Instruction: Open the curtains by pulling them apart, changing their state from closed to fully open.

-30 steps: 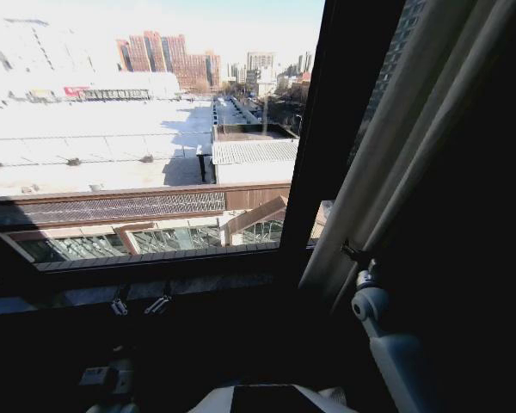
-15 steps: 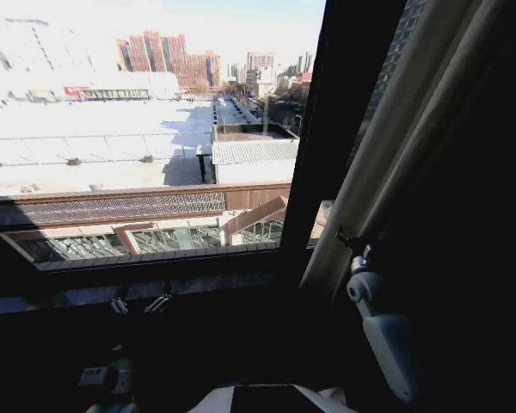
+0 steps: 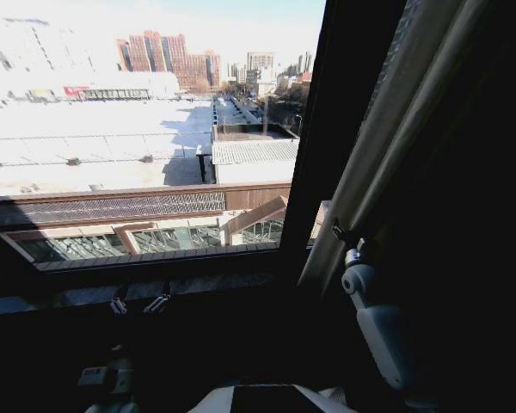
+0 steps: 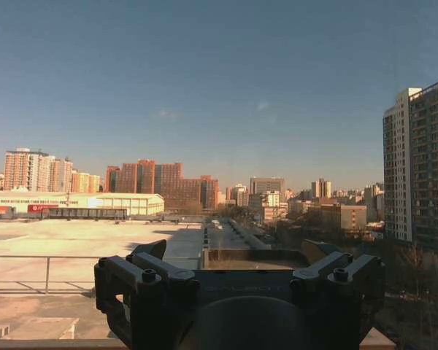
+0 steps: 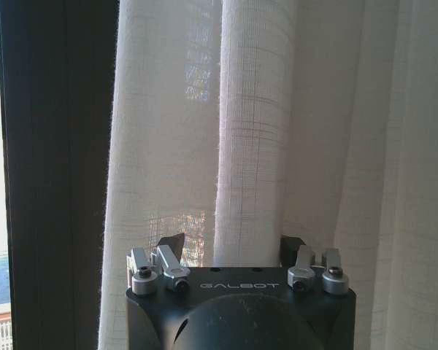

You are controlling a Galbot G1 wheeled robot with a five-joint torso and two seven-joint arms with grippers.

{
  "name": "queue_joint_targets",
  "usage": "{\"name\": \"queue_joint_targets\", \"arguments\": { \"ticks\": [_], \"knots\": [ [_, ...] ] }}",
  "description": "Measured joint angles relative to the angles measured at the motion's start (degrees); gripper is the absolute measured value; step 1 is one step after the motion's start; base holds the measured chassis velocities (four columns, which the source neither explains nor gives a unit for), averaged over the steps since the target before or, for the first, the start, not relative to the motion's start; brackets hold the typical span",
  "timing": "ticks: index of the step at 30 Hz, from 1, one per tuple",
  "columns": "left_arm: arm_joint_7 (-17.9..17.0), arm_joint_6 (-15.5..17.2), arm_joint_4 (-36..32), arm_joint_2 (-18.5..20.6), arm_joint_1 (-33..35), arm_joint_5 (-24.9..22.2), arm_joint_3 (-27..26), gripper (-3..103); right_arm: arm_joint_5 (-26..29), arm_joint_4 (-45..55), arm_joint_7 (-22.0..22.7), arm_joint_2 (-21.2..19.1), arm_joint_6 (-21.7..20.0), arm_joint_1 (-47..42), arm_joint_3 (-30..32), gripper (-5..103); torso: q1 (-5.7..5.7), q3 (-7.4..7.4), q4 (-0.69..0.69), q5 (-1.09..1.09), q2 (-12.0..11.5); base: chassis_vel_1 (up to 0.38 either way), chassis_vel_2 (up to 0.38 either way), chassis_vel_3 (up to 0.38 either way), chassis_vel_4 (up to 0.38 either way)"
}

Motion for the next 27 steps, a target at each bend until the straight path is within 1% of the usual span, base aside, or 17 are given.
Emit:
{"name": "queue_joint_targets", "arguments": {
  "ticks": [1, 2, 4, 5, 9, 11, 14, 15, 17, 18, 19, 21, 27],
  "knots": [
    [0.00, 0.00, 0.00, 0.00, -0.01, 0.00, 0.00, 100, 0.00, 0.05, 0.00, -0.07, 0.14, -0.11, -0.03, 65, 0.00, 0.00, 0.00, 0.00, 0.00, 0.000, 0.000, 0.000, 0.000],
    [0.00, 0.01, 0.00, 0.01, -0.01, 0.00, 0.00, 100, -0.02, 0.10, -0.01, -0.21, 0.36, -0.27, -0.06, 65, 0.00, 0.00, 0.00, 0.00, 0.00, 0.000, 0.000, 0.000, 0.000],
    [0.00, 0.01, 0.00, 0.01, -0.02, 0.00, -0.01, 100, -0.03, 0.16, -0.03, -0.49, 0.62, -0.56, -0.06, 54, 0.00, 0.00, 0.00, 0.00, 0.00, 0.000, 0.000, 0.000, 0.000],
    [0.00, 0.01, 0.00, 0.01, -0.02, 0.00, -0.01, 100, -0.03, 0.16, -0.03, -0.49, 0.62, -0.56, -0.06, 54, 0.00, 0.00, 0.00, 0.00, 0.00, 0.000, 0.000, 0.000, 0.000],
    [0.01, 0.02, -0.01, 0.01, 0.07, 0.02, 0.02, 100, -0.10, 0.46, -0.06, -0.60, 0.83, -1.01, 0.02, 33, 0.00, 0.00, 0.00, 0.00, 0.00, 0.000, 0.000, 0.000, 0.000],
    [0.01, 0.02, -0.01, 0.01, 0.14, 0.02, 0.03, 100, -0.12, 0.63, -0.08, -0.53, 0.85, -1.23, 0.05, 33, 0.00, 0.00, 0.00, 0.00, 0.00, 0.000, 0.000, 0.000, 0.000],
    [0.01, 0.01, -0.05, 0.01, 0.23, 0.02, -0.02, 100, -0.18, 1.38, -0.33, -0.26, 0.95, -2.19, 0.05, 16, 0.00, 0.00, 0.00, 0.00, 0.00, 0.000, 0.000, 0.000, 0.000],
    [0.01, 0.01, -0.05, 0.01, 0.23, 0.02, -0.02, 100, -0.18, 1.38, -0.33, -0.26, 0.95, -2.19, 0.05, 16, 0.00, 0.00, 0.00, 0.00, 0.00, 0.000, 0.000, 0.000, 0.000],
    [0.01, 0.01, -0.15, 0.01, 0.25, 0.02, -0.10, 100, -0.23, 1.78, -0.47, -0.12, 1.10, -2.59, 0.05, 6, 0.00, 0.00, 0.00, 0.00, 0.00, 0.000, 0.000, 0.000, 0.000],
    [0.01, 0.00, -0.21, 0.01, 0.28, 0.03, -0.14, 100, -0.25, 1.96, -0.58, -0.10, 1.20, -2.69, 0.05, 6, 0.00, 0.00, 0.00, 0.00, 0.00, 0.000, 0.000, 0.000, 0.000],
    [0.02, 0.00, -0.26, 0.01, 0.30, 0.03, -0.17, 100, -0.25, 2.08, -0.69, -0.09, 1.28, -2.74, 0.05, 3, 0.00, 0.00, 0.00, 0.00, 0.00, 0.000, 0.000, 0.000, 0.000],
    [0.02, 0.00, -0.34, 0.01, 0.33, 0.03, -0.20, 100, -0.26, 2.19, -0.77, -0.10, 1.40, -2.75, 0.04, 1, 0.00, 0.00, 0.00, 0.00, 0.00, 0.000, 0.000, 0.000, 0.000],
    [0.09, -0.06, -0.44, 0.02, 0.44, 0.02, -0.41, 100, -0.26, 2.36, -1.49, -0.09, 2.14, -3.08, 0.05, 0, 0.00, 0.00, 0.00, 0.00, 0.00, 0.000, 0.000, 0.000, 0.000]
  ]
}}
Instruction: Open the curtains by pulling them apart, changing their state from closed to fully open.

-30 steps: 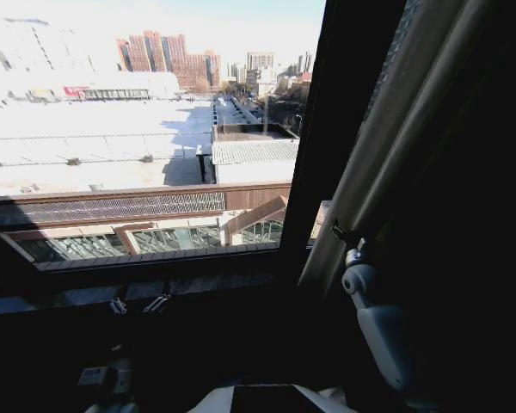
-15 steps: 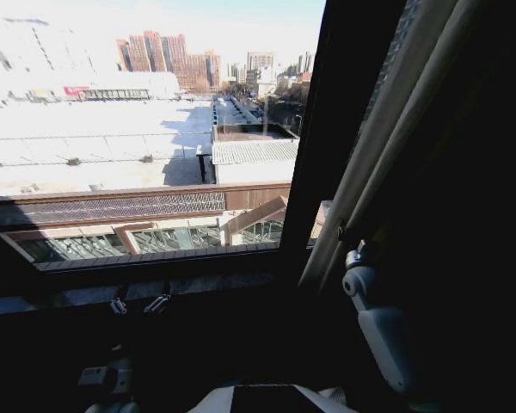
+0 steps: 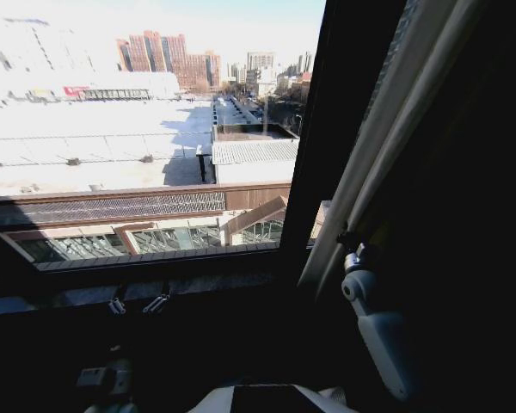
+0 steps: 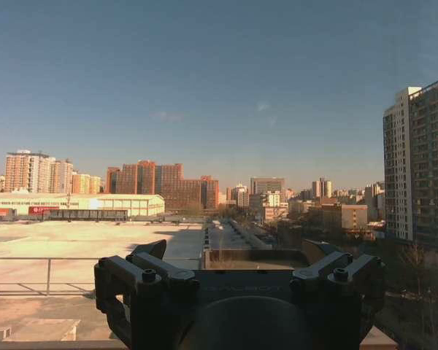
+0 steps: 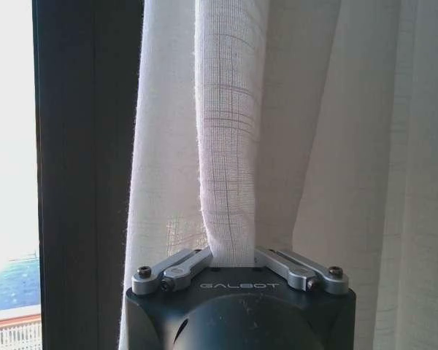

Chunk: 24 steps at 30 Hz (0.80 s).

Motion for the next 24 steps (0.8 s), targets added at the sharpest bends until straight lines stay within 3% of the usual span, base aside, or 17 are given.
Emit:
{"name": "queue_joint_targets", "arguments": {
  "ticks": [15, 24],
  "knots": [
    [0.14, -0.12, 0.25, 0.02, -0.36, -0.03, 0.06, 100, 0.53, 1.42, 0.07, 0.45, -1.42, -1.22, 1.13, 0, 0.00, 0.00, 0.00, 0.00, 0.00, 0.000, 0.000, 0.000, 0.000],
    [0.23, -0.12, 0.95, 0.04, -0.94, -0.07, 0.00, 100, 0.27, 1.61, 0.15, 0.87, -1.49, -2.01, 1.25, 0, 0.00, 0.00, 0.00, -0.01, 0.00, -0.116, -0.104, 0.117, 0.109]
  ]
}}
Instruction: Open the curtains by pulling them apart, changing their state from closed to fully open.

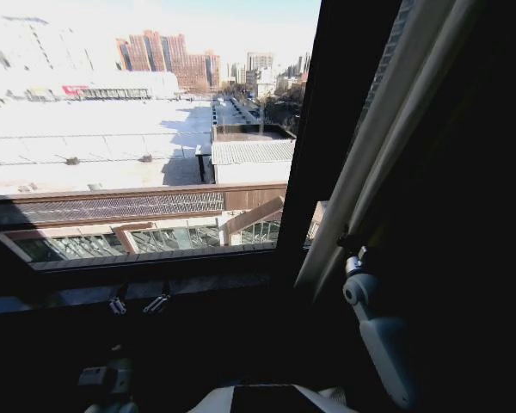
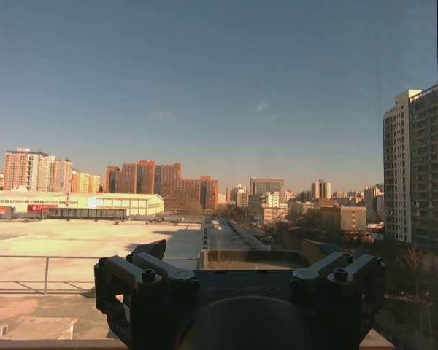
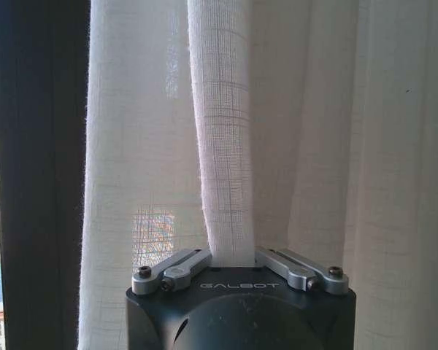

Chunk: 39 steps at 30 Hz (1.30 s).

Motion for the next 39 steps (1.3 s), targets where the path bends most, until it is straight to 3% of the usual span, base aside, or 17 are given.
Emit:
{"name": "queue_joint_targets", "arguments": {
  "ticks": [27, 35, 39],
  "knots": [
    [0.17, -0.43, -0.05, -0.03, -0.16, 0.78, 1.07, 100, -2.26, 2.32, -0.04, -0.10, 1.46, -2.79, 0.71, 0, -0.01, 0.00, 0.01, 0.01, 0.00, -0.307, -0.303, 0.311, 0.311],
    [0.28, -0.67, -0.08, -0.04, 0.19, 0.89, 1.15, 100, -3.33, 2.23, -0.07, -0.15, 1.95, -3.21, 0.85, 0, 0.00, 0.00, 0.00, 0.04, 0.00, -0.096, -0.110, 0.095, 0.098],
    [0.20, -0.94, -0.05, -0.01, 0.43, 0.90, 1.07, 100, -3.34, 2.04, -0.04, 0.11, 1.97, -3.41, 0.76, 0, 0.00, 0.00, 0.00, -0.05, 0.00, 0.021, 0.029, -0.039, -0.035]
  ]
}}
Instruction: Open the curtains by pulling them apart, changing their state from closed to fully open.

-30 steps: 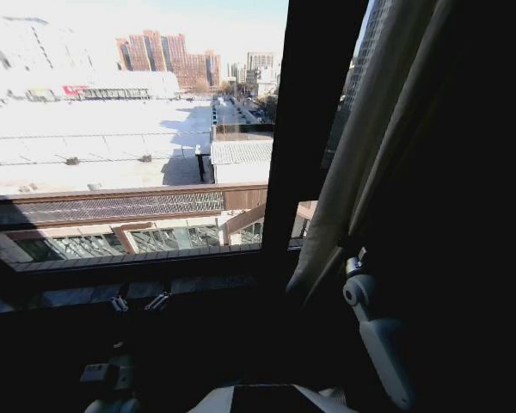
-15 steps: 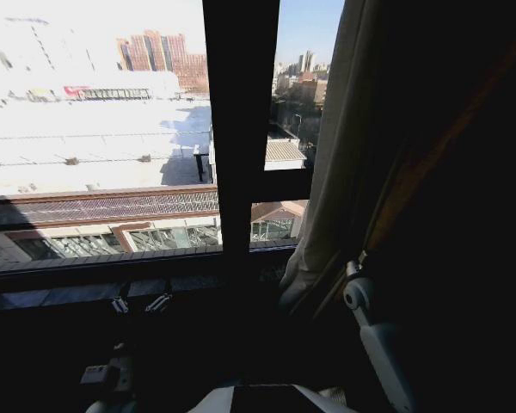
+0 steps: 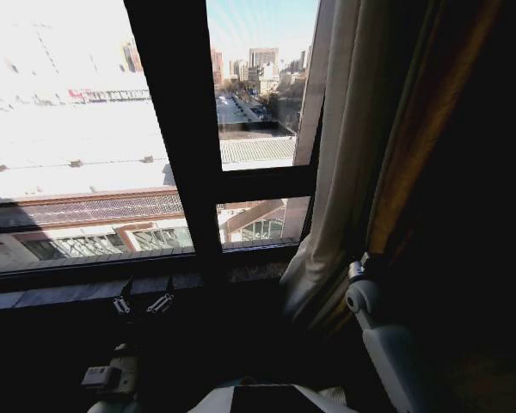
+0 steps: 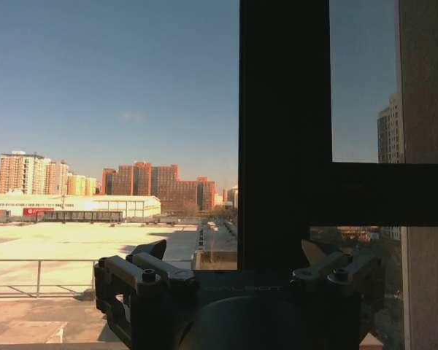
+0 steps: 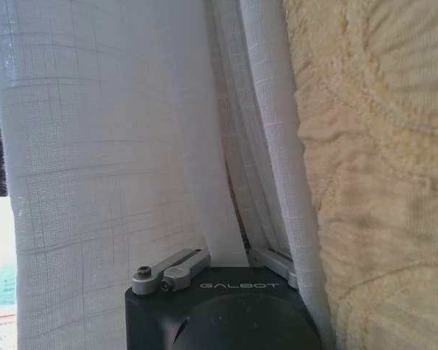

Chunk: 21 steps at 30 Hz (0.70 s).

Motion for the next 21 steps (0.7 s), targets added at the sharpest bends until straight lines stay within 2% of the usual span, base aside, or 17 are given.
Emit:
{"name": "queue_joint_targets", "arguments": {
  "ticks": [6, 8, 10, 18, 21],
  "knots": [
    [-0.06, -0.22, -0.08, -0.01, 0.23, 0.01, -0.09, 100, 0.07, -0.95, 2.42, 0.83, -2.20, 1.01, 1.99, 0, 0.00, 0.00, 0.02, 0.04, 0.00, 0.027, 0.015, -0.020, -0.028],
    [-0.05, -0.22, -0.36, -0.03, 0.34, -0.02, -0.20, 100, 0.81, -2.54, 4.94, 1.06, -4.77, 2.38, 4.76, 0, -0.01, 0.00, 0.03, 0.07, 0.00, 0.000, 0.000, 0.000, 0.000],
    [-0.05, -0.23, -0.47, -0.03, 0.40, -0.03, -0.23, 100, 1.03, -3.76, 5.49, 0.82, -5.61, 2.82, 6.74, 0, 0.00, 0.00, 0.04, 0.04, 0.00, 0.000, 0.000, 0.000, 0.000],
    [-0.07, -0.22, -0.41, -0.02, 0.44, 0.35, 0.09, 100, 3.80, -7.67, 6.60, -1.61, -6.43, 3.98, 12.02, 0, 0.00, 0.00, 0.03, 0.04, 0.00, 0.000, 0.000, 0.000, 0.000],
    [-0.09, -0.06, -0.36, -0.04, 0.31, 0.79, 0.61, 100, 5.64, -5.35, 4.49, -2.38, -5.89, 1.68, 11.97, 3, 0.00, 0.02, -0.01, 0.12, -0.01, 0.000, 0.000, 0.000, 0.000]
  ]
}}
